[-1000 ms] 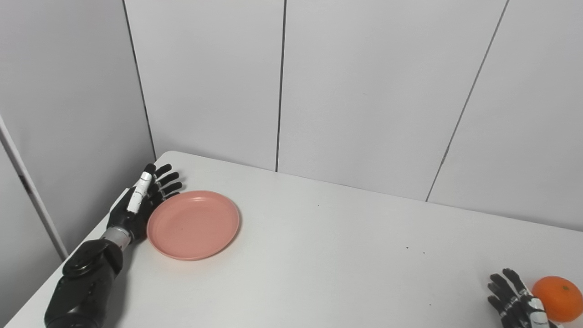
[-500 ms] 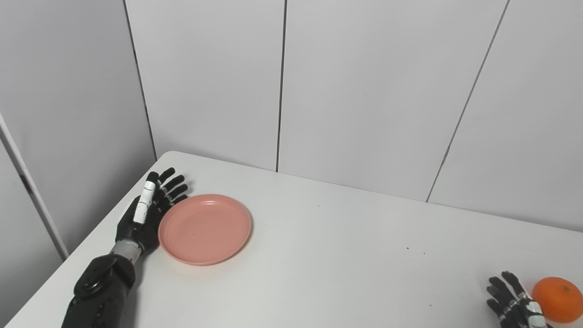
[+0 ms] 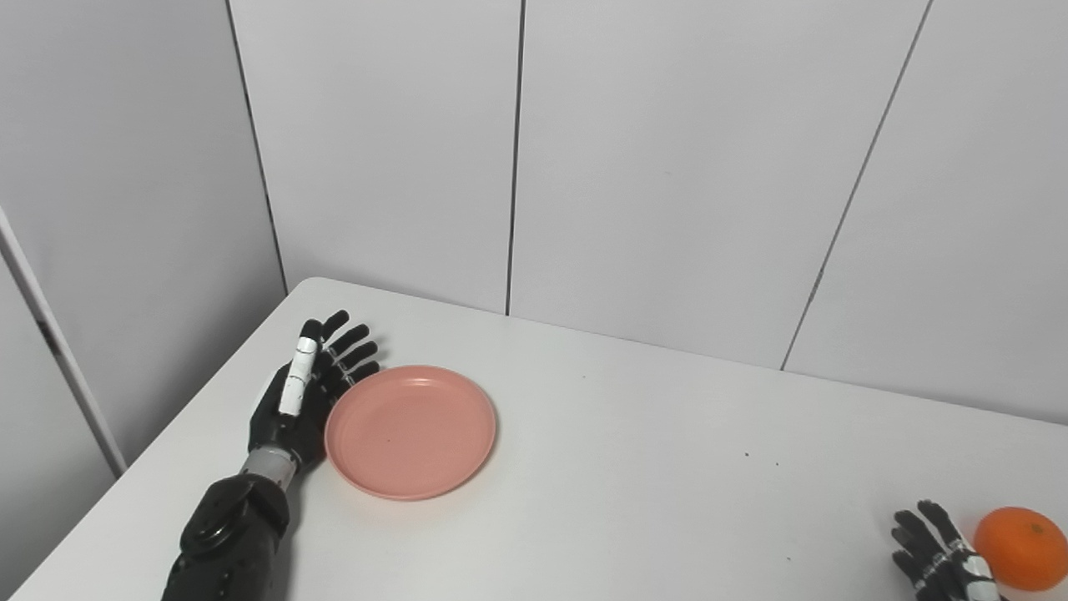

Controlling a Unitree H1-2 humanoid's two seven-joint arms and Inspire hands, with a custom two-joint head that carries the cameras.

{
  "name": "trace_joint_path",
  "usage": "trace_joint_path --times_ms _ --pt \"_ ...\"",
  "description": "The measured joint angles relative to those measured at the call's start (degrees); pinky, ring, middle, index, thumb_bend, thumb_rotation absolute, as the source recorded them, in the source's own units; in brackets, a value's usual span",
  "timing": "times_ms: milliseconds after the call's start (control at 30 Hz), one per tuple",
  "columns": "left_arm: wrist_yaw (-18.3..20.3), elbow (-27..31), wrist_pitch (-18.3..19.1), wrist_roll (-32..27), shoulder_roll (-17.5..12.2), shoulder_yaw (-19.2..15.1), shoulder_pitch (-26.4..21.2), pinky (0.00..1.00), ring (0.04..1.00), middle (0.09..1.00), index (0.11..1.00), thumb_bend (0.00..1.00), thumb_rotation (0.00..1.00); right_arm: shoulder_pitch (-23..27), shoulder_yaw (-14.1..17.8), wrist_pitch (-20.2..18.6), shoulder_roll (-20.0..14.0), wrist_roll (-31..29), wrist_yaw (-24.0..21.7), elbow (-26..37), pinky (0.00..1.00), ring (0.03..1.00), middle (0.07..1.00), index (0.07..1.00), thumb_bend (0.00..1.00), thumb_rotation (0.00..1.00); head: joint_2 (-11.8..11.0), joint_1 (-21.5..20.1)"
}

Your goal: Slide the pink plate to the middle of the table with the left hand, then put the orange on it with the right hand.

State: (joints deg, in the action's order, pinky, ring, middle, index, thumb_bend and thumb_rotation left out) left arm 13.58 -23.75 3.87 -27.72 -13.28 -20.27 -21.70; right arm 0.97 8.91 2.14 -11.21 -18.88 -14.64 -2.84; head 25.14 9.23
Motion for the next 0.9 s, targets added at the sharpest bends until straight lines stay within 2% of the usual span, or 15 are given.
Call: trace_joint_path --times_ms 233,367,633,900 --pt "-0.99 2.32 0.61 0.04 2.52 1.69 0.38 0.73 0.785 0.808 0.839 0.89 0.67 0.00 -0.11 0.00 0.01 0.00 0.17 0.05 0.96 0.934 0.899 0.923 0.79 0.87 0.09 -0.18" --pt "-3.13 4.75 1.94 0.28 3.87 2.35 1.14 0.70 0.776 0.797 0.810 0.89 0.69 -0.02 -0.17 0.00 0.01 0.00 0.19 0.15 0.97 0.938 0.902 0.929 0.79 0.88 0.26 -0.70" --pt "-9.33 9.54 2.17 2.29 8.65 3.45 2.87 0.70 0.756 0.777 0.796 0.90 0.69 -0.41 -0.52 -0.03 0.27 0.31 0.97 0.88 0.96 0.932 0.898 0.922 0.79 0.88 0.35 -0.79" --pt "-11.89 12.76 4.63 2.93 10.16 4.38 3.79 0.67 0.742 0.747 0.785 0.89 0.69 -0.70 -0.97 -0.05 0.41 1.17 1.72 1.31 0.97 0.936 0.900 0.929 0.78 0.91 0.96 -2.11"
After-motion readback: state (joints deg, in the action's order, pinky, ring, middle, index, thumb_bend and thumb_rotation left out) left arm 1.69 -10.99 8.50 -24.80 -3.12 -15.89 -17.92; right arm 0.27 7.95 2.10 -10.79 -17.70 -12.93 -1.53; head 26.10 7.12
